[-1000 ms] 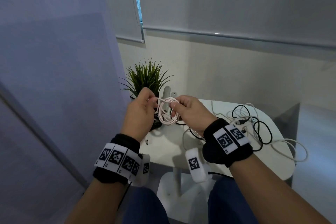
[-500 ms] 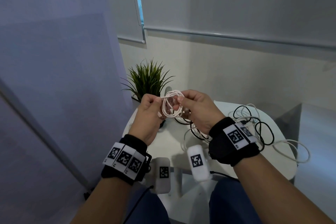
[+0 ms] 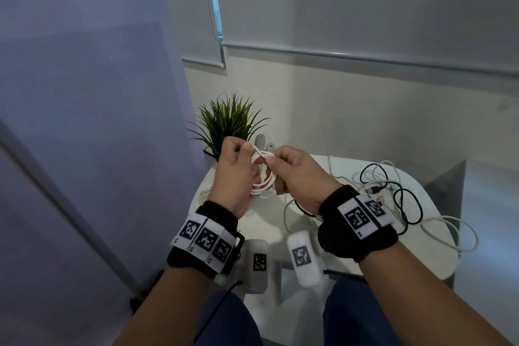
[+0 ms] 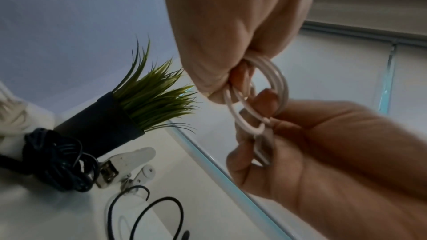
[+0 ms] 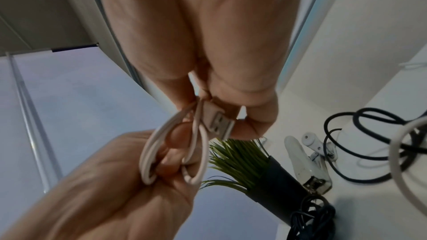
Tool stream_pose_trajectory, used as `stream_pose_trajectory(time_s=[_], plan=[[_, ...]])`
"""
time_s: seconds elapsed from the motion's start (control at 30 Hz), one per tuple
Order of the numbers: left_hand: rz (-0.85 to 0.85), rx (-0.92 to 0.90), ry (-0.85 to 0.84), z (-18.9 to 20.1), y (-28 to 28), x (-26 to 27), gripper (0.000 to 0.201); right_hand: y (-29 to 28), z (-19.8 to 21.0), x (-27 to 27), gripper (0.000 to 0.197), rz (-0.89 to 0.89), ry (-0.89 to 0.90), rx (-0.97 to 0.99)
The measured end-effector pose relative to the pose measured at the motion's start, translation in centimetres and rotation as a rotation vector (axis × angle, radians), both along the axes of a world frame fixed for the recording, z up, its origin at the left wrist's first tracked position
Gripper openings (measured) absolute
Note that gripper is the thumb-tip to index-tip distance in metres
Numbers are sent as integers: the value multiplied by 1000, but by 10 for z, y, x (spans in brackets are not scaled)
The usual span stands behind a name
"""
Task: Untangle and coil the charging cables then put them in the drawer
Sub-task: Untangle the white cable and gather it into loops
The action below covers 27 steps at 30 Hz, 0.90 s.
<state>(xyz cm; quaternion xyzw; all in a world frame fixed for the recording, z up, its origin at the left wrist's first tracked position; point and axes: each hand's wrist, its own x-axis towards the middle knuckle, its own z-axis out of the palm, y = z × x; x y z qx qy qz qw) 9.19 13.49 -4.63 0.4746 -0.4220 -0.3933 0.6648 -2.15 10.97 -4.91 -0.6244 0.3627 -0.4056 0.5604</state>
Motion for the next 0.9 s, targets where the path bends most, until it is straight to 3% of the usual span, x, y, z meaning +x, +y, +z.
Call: stream_pose_trajectory(time_s=[0.17, 0.37, 0.53, 0.73, 0.9], plan=[[124, -25, 15, 2, -5, 1, 20, 6, 2, 1, 20, 92, -85, -16], [247, -59, -31, 0, -13, 2, 21, 9, 0, 7, 22, 41, -167, 19], [307, -92, -148, -1, -13, 0, 19, 6, 8, 7, 30, 18, -346, 152], [297, -105, -266, -3, -10, -1, 14, 3, 7, 9, 33, 17, -289, 118], [269, -49, -104, -1, -15, -4, 19, 7, 3, 13, 31, 37, -237, 39]])
